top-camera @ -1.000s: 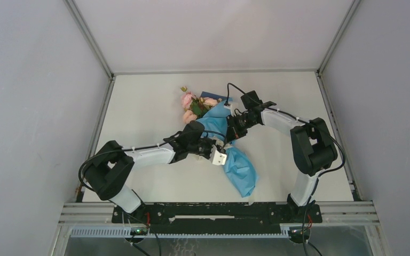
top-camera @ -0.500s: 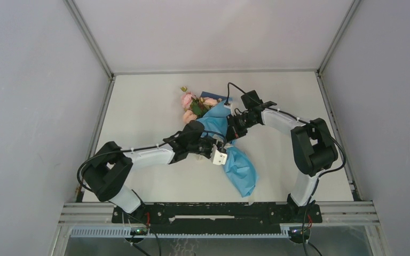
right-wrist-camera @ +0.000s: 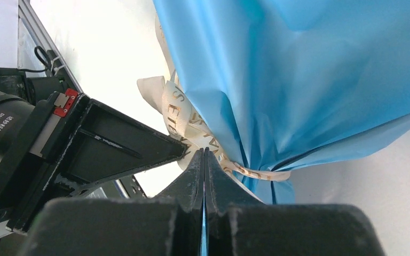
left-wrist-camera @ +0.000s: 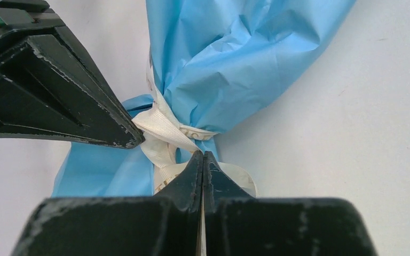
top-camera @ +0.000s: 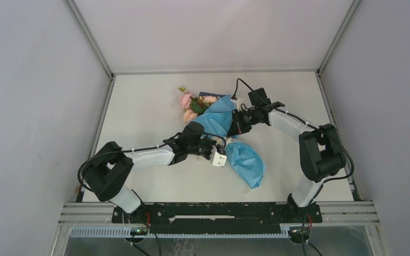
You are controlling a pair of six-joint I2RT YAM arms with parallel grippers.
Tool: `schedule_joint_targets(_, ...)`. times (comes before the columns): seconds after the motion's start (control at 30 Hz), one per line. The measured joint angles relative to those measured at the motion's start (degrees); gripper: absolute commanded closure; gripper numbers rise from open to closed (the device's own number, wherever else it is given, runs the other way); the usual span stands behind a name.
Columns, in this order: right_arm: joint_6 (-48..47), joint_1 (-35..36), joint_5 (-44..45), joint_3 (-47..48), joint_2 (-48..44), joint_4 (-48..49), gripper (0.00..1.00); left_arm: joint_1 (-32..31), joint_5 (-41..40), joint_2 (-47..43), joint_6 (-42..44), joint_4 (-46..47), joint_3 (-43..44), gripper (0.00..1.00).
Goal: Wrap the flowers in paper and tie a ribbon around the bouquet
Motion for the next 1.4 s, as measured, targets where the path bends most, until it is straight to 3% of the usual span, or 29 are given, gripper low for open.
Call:
schedule_joint_targets(0.77, 13.94, 3.67, 1.31, -2.27, -3.23, 12.46, 1.0, 0.0, 0.94, -0.39, -0.09, 0.96, -0.7, 1.0)
schedule_joint_targets(0.97, 13.16, 3.37, 3.56, -2.34, -3.23, 11.52, 0.77, 0.02, 0.9, -0.39, -0.04, 0.72, -0.83, 1.0)
schedule_joint_targets(1.17, 4.9, 3.37, 4.2, -0.57, -2.67, 3.26, 0.76, 0.17, 0.94, -0.66, 0.09, -0.48, -1.4, 1.0)
schedule_joint_targets(1.4, -1.68, 6.6, 6.25, 1.38, 0.22, -1.84, 0.68, 0.24, 2.58, -2.64, 0.87, -3.58, -2.36, 1.0)
